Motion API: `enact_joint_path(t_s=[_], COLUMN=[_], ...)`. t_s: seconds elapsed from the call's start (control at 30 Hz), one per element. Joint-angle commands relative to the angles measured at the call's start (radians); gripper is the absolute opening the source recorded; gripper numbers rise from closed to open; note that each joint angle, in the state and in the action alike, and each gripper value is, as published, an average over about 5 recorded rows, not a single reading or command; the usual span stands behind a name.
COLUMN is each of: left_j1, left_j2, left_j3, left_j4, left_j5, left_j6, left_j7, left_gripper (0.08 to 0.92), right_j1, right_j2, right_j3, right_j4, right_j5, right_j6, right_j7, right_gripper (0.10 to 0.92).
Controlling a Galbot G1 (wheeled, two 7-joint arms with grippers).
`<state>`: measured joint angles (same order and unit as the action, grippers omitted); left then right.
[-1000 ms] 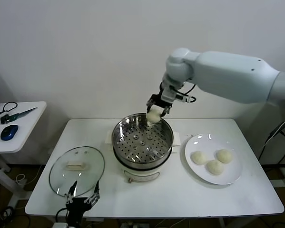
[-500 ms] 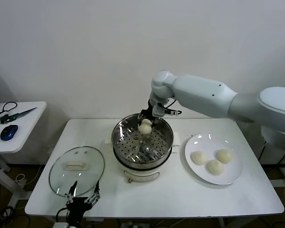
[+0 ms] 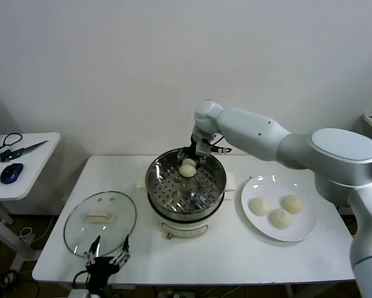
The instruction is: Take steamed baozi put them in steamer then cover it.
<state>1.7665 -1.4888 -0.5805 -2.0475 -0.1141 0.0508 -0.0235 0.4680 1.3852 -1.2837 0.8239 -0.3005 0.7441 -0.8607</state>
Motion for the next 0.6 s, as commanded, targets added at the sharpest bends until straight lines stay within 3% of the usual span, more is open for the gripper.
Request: enact_joint_path(t_s=[0.03,0.2,0.3,0.43,0.6], left_j1=[0.0,0.003,0.005,0.008,0.007], left_j2=[0.0,-0.003,-0.007,-0.011,-0.013], left_j3=[0.0,0.002,0.005,0.007,0.009], left_j4=[0.0,-0.007,-0.013,-0.019,-0.02], left_j5=[-0.001,0.001,0.006,0.009,0.011], left_j6=[-0.001,-0.001,0.0,-0.001,-0.004], left_j7=[0.0,0.0,0.0,0.0,0.0], left_gripper=[0.823,0.823,0.823,0.823,0.823], right_j1=[0.008,0.151,0.286,0.457,0.523], right_j2=[0.019,-0.04,-0.106,-0.242,-0.449], right_j3=[-0.013,-0.079,-0.185,-0.392,-0.515], right_j4=[-0.023,0.063,0.124,0.203,0.305], right_j5=[0.063,0.274,0.559,0.927,1.004], right_j6=[0.007,0.006,-0.056,-0.259,-0.566], right_j7=[-0.01,-0.083,-0.165,-0.265,-0.285], right_gripper=[0.812,0.822,0.823,0.823,0.823])
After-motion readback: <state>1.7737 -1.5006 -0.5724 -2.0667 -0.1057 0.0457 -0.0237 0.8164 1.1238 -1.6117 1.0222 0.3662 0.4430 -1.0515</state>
